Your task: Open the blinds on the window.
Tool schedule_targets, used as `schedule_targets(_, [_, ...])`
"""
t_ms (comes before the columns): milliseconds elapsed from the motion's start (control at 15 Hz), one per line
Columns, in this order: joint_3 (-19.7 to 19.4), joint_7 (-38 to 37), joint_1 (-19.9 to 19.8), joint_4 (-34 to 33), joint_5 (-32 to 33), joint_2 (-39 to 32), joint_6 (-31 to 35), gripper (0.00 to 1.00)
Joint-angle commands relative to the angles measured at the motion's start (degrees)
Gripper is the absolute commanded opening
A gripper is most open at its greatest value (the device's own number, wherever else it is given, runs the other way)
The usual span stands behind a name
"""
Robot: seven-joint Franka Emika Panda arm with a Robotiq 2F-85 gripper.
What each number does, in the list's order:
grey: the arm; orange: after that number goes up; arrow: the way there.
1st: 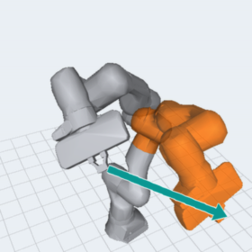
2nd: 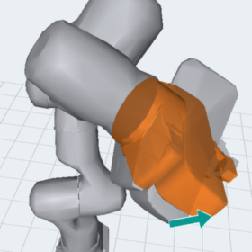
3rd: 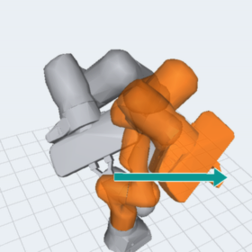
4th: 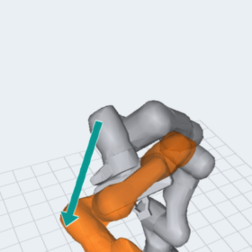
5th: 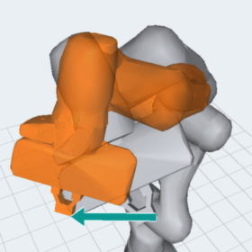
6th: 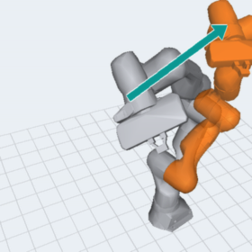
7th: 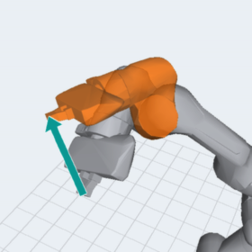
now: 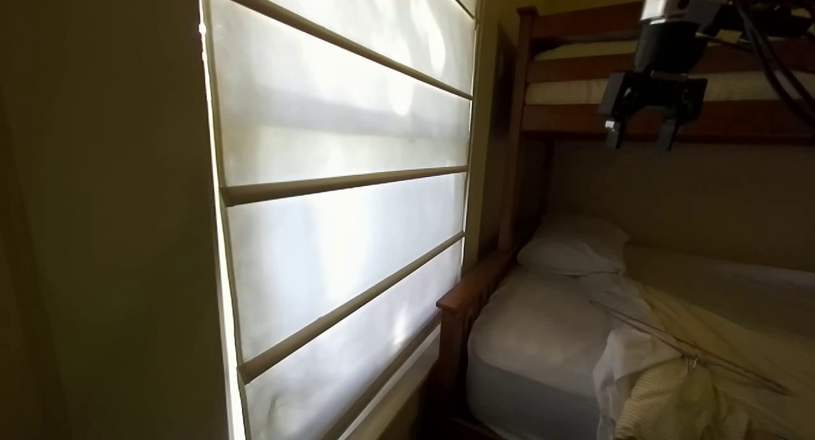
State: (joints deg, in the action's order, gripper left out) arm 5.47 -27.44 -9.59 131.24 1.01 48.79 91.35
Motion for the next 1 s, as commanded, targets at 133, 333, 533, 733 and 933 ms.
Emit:
schedule_targets(133, [-2.70,0.47,-2.48,-3.87,0.41,-1.06,-0.99,1.00])
schedule_targets(333, [-3.03,0.47,-2.54,-4.89,0.42,-2.04,-1.53,1.00])
schedule_targets(533, [-3.96,0.54,-3.09,-4.77,0.73,-2.41,7.74,1.00])
schedule_targets(733, [-7.74,9.30,-3.34,-10.55,5.86,-7.09,16.08,1.00])
schedule_targets(933, [-11.81,17.87,-2.50,-18.41,8.20,-13.13,23.94,1.00])
